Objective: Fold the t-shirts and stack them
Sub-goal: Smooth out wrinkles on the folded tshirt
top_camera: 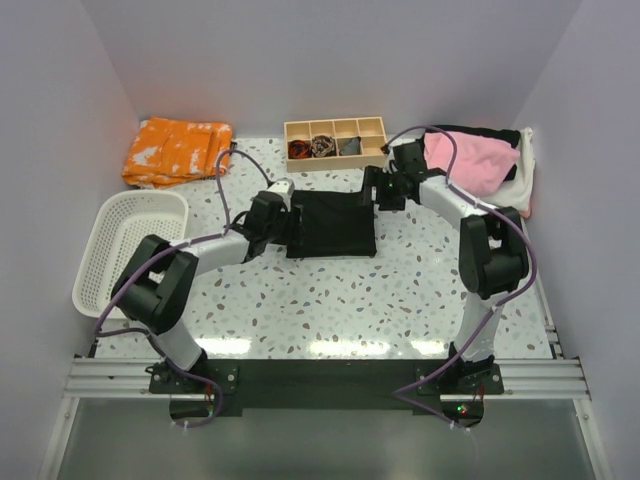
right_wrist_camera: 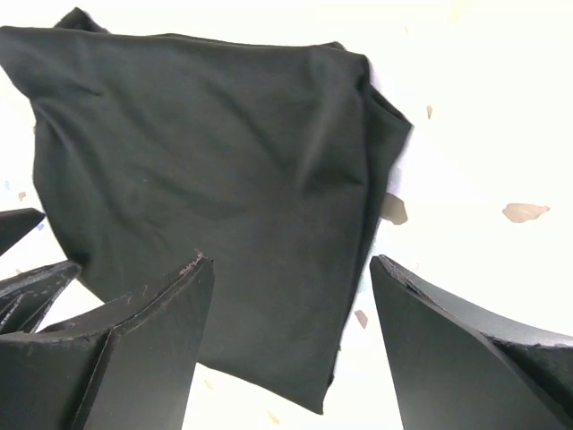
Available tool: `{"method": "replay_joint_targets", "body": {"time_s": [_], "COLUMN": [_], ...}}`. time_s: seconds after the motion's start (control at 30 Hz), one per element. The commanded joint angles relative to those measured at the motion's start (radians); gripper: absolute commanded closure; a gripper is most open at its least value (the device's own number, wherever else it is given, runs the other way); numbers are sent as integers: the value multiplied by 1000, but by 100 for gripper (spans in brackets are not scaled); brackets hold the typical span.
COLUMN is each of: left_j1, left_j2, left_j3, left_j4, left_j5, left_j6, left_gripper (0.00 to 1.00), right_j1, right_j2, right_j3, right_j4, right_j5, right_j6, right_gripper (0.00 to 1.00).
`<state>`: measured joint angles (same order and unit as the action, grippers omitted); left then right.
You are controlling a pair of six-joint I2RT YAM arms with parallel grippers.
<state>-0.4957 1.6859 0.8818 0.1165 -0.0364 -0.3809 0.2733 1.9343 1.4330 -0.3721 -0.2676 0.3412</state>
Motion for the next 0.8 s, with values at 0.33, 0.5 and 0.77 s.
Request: {"method": "replay_joint_targets", "body": {"time_s": [0.33,0.5,0.77], "left_j1": [2,2,2], "left_j2": [90,141,92], "left_j3": [19,34,-33], "left_j4": [140,138,251], "left_j5": [-114,-68,70], "left_j6": [59,50,7], "left_gripper": [30,31,40], "right_j1": [-6,-9,-11], "right_j2": [77,94,115], "right_j3": [9,17,3], "right_j4": [-13,-25,-25], "right_j5": [-19,-15,-21], "right_j6": [12,5,5], "right_gripper": [25,25,25]}}
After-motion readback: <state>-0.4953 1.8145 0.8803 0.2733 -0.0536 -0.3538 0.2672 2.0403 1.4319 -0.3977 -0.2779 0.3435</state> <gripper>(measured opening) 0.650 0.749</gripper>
